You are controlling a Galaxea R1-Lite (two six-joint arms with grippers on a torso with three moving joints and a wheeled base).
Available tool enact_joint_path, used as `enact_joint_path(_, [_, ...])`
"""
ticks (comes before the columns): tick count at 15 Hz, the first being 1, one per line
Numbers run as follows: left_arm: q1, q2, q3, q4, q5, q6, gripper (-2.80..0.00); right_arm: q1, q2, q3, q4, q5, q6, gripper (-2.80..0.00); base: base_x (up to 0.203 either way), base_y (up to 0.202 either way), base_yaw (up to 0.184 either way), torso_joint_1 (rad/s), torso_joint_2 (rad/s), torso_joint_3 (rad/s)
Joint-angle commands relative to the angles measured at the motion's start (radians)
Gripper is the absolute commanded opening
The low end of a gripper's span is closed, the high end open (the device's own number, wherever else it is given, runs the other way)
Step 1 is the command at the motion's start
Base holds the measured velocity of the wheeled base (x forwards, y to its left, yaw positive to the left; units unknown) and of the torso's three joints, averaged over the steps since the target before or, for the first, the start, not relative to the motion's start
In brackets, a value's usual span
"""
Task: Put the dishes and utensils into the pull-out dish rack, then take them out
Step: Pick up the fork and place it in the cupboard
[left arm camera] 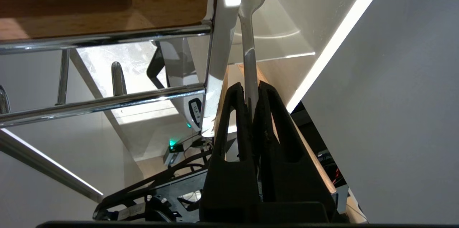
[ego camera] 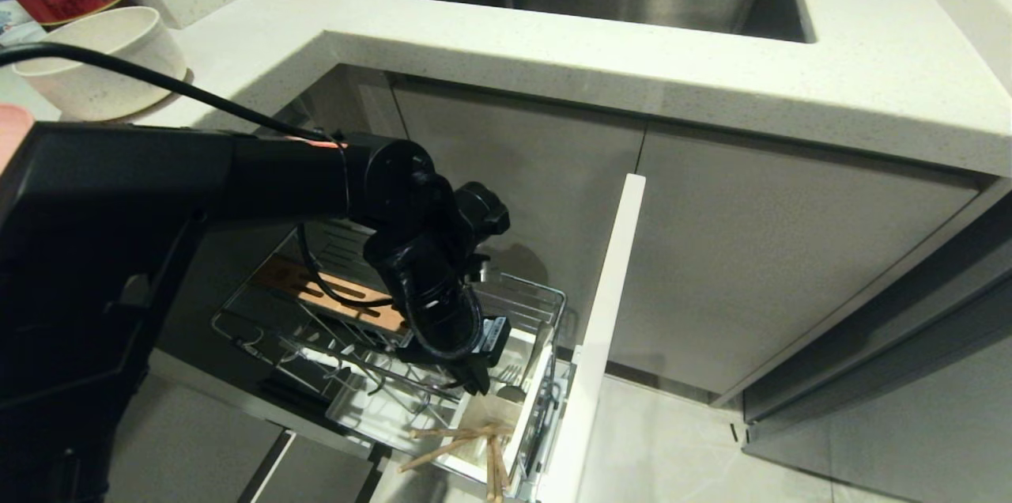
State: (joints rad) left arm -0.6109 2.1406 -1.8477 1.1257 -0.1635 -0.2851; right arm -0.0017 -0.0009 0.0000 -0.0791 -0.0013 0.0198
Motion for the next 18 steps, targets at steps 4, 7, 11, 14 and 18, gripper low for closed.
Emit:
enact_joint_path(4, [0.001, 0.001, -0.004, 0.007, -0.001, -0.003, -2.80, 0.000, 0.001, 0.026, -0.001, 0.000, 0.000, -2.80, 0.000, 0.000, 0.000, 0.000, 0.00, 0.000])
enact_joint_path(7, [0.002, -0.003, -0.004, 0.006, -0.001, -0.002, -2.80, 0.000, 0.001, 0.027, -0.001, 0.000, 0.000, -2.80, 0.000, 0.000, 0.000, 0.000, 0.00, 0.000])
enact_joint_path(11, [0.002, -0.005, -0.001, 0.009, -0.001, -0.002, 0.00, 0.000, 0.001, 0.026, -0.001, 0.000, 0.000, -2.80, 0.000, 0.000, 0.000, 0.000, 0.00, 0.000])
enact_joint_path(14, [0.002, -0.005, -0.002, 0.008, -0.001, -0.002, 0.00, 0.000, 0.001, 0.027, -0.001, 0.000, 0.000, -2.80, 0.000, 0.000, 0.000, 0.000, 0.00, 0.000])
enact_joint_path(18, [0.003, -0.013, -0.004, 0.008, -0.001, -0.003, 0.00, 0.000, 0.001, 0.028, -0.001, 0.000, 0.000, -2.80, 0.000, 0.000, 0.000, 0.000, 0.00, 0.000])
